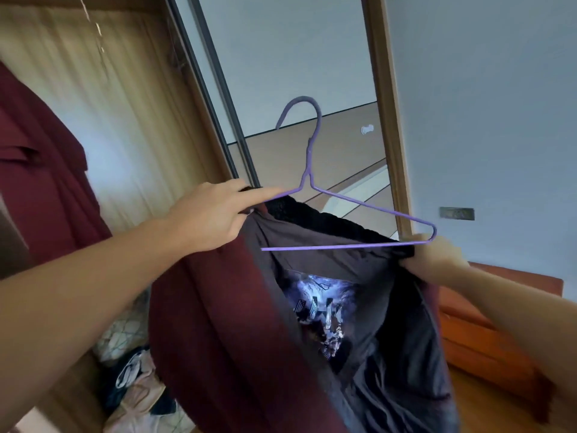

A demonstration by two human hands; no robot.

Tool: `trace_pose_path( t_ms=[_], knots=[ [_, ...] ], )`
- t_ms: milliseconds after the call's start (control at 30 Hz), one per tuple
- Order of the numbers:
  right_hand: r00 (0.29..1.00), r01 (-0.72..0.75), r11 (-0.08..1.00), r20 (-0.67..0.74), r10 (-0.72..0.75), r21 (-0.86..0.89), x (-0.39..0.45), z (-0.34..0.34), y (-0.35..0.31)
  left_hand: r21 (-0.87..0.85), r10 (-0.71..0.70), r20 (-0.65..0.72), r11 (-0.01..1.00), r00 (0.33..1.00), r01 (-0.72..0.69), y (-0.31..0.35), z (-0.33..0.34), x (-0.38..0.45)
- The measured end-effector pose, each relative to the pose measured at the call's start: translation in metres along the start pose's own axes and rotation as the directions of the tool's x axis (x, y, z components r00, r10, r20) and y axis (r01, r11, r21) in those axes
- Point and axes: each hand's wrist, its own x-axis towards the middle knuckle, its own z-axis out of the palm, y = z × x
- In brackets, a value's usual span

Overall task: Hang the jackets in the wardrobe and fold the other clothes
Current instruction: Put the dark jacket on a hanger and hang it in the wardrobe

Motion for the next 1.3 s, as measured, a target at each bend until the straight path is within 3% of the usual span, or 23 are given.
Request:
trace_pose_path(
  t_ms=[200,300,467,600,700,867,1000,1133,1233,1300],
  knots=[
    [0.988,0.120,0.975,0.121,-0.098,-0.188,0.034,-0.054,-0.032,-0.014,-0.078,-0.039,0.997,0.996,0.077,-0.020,0.023,-0.040],
    [0.986,0.152,0.952,0.111,-0.126,-0.265,0.040,-0.072,-0.054,0.083,-0.091,0.016,0.993,0.996,0.090,-0.020,0.030,-0.053],
    [0.988,0.134,0.868,-0.006,-0.156,-0.478,0.041,-0.085,-0.086,0.174,-0.309,0.060,0.940,0.949,0.295,-0.002,0.034,-0.044],
    [0.976,0.145,0.798,-0.047,-0.212,-0.585,0.036,-0.089,-0.118,0.093,-0.383,0.084,0.922,0.920,0.375,0.012,0.040,-0.029],
    [0.951,0.207,0.773,-0.062,-0.304,-0.600,0.025,-0.089,-0.148,-0.072,-0.397,0.077,0.913,0.914,0.403,0.030,0.043,-0.016],
    [0.960,0.252,0.838,0.018,-0.278,-0.485,0.002,-0.102,-0.174,-0.288,-0.416,-0.029,0.874,0.909,0.391,0.025,0.042,-0.004],
    [0.970,0.242,0.897,0.104,-0.218,-0.371,0.002,-0.123,-0.161,-0.284,-0.422,-0.158,0.885,0.893,0.368,0.025,0.028,-0.001],
    [0.963,0.266,0.898,0.053,-0.264,-0.351,0.002,-0.132,-0.159,-0.263,-0.376,-0.183,0.909,0.908,0.324,0.026,0.018,-0.002],
    [0.910,0.414,0.909,0.012,-0.414,-0.050,-0.005,-0.123,-0.171,-0.218,-0.335,-0.179,0.931,0.925,0.294,0.025,0.015,-0.004],
    [0.903,0.374,0.892,0.119,-0.413,0.255,-0.013,-0.115,-0.184,-0.227,-0.317,-0.165,0.934,0.934,0.277,0.021,0.014,-0.010]
  ],
)
